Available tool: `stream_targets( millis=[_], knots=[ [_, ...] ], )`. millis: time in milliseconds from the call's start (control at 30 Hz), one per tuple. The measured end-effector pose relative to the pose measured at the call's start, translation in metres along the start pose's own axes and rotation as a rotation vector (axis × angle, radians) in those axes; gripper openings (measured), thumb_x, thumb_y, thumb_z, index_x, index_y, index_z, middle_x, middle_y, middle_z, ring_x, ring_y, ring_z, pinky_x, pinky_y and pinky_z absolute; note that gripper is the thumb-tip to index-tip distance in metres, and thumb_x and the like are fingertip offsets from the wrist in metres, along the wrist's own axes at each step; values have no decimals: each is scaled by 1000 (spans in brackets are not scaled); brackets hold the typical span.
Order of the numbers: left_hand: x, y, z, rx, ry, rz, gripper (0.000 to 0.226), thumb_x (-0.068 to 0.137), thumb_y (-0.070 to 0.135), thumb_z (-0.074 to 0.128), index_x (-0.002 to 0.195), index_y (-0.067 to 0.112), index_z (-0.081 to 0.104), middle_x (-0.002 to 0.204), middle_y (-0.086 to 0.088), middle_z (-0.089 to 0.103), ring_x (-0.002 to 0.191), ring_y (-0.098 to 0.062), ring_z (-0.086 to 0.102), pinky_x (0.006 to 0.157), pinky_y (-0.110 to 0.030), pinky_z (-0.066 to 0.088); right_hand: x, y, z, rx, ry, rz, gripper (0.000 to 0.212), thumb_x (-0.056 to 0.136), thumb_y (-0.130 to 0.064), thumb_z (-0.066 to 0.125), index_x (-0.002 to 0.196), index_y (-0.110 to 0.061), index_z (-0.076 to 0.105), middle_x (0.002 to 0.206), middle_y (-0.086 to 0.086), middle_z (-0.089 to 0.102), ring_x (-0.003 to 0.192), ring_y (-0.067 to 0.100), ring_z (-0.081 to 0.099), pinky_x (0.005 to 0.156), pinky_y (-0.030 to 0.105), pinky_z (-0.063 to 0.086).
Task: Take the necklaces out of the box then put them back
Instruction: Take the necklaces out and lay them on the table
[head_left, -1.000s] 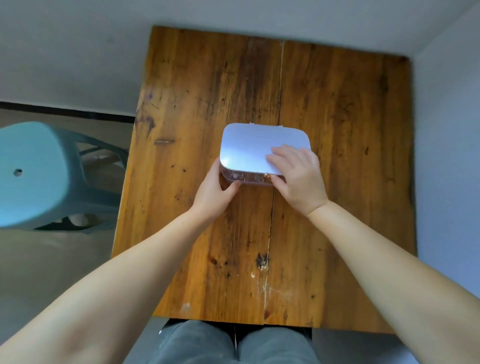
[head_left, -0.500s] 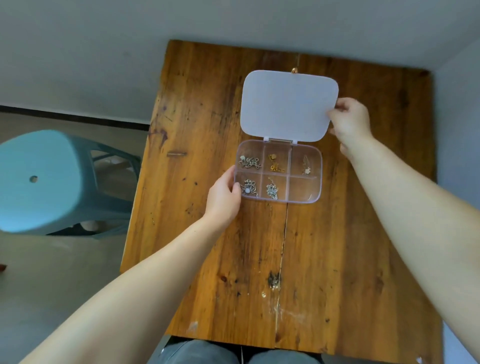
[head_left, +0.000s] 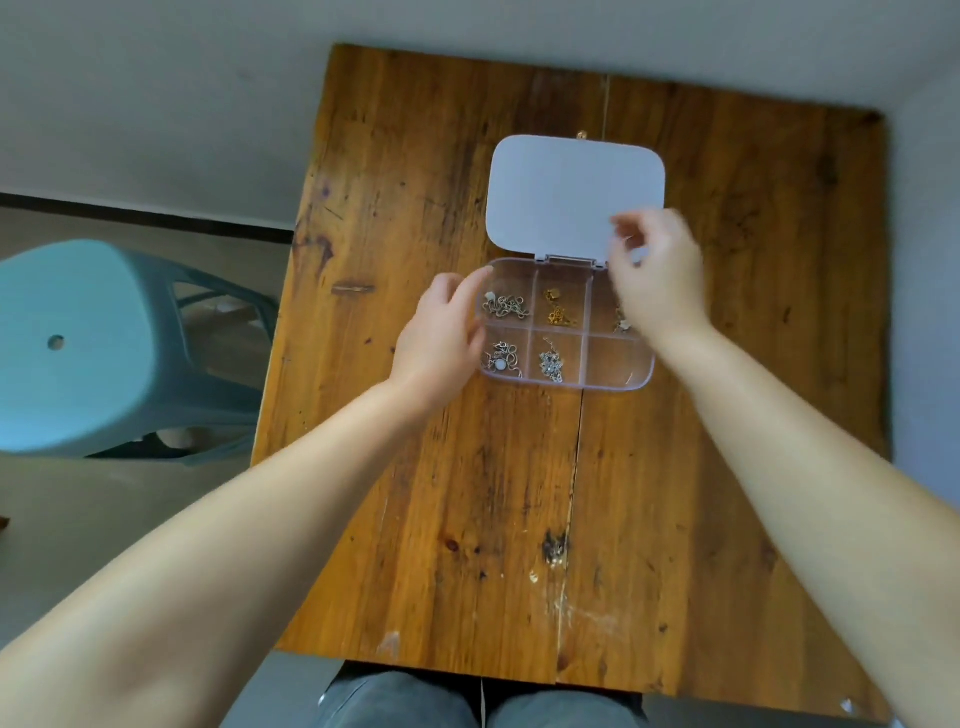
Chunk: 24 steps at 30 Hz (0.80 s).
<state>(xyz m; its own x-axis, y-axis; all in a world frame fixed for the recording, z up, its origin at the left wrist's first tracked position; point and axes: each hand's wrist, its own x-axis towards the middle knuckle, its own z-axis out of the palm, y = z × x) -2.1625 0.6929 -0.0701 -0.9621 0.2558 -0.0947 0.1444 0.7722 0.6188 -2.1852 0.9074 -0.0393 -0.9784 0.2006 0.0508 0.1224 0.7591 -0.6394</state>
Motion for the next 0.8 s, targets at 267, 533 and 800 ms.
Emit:
stream_targets(
  millis=[267,533,800],
  knots=[
    [58,29,-7,737,-318,18,22,83,9,62,105,9,62,84,-8,40,70,-25,45,58,-35,34,-12,-34,61,-469,-478,-65,31,92,-30,56,118,-12,58,116,13,60,107,34,57,78,42,47],
    [61,29,11,692,-284,-89,32,76,5,67,106,7,56,111,-13,49,88,-28,50,63,-36,31,2,-39,74,-600,-540,83,15,89,-10,55,101,-13,63,106,11,66,100,34,61,67,32,38],
    [58,24,-5,473,-164,113,14,82,13,59,95,8,62,118,-15,48,110,-34,43,94,-48,33,-5,-30,51,-75,-451,190,8,88,-24,55,89,-21,63,91,-1,65,83,20,59,63,28,43]
  ],
)
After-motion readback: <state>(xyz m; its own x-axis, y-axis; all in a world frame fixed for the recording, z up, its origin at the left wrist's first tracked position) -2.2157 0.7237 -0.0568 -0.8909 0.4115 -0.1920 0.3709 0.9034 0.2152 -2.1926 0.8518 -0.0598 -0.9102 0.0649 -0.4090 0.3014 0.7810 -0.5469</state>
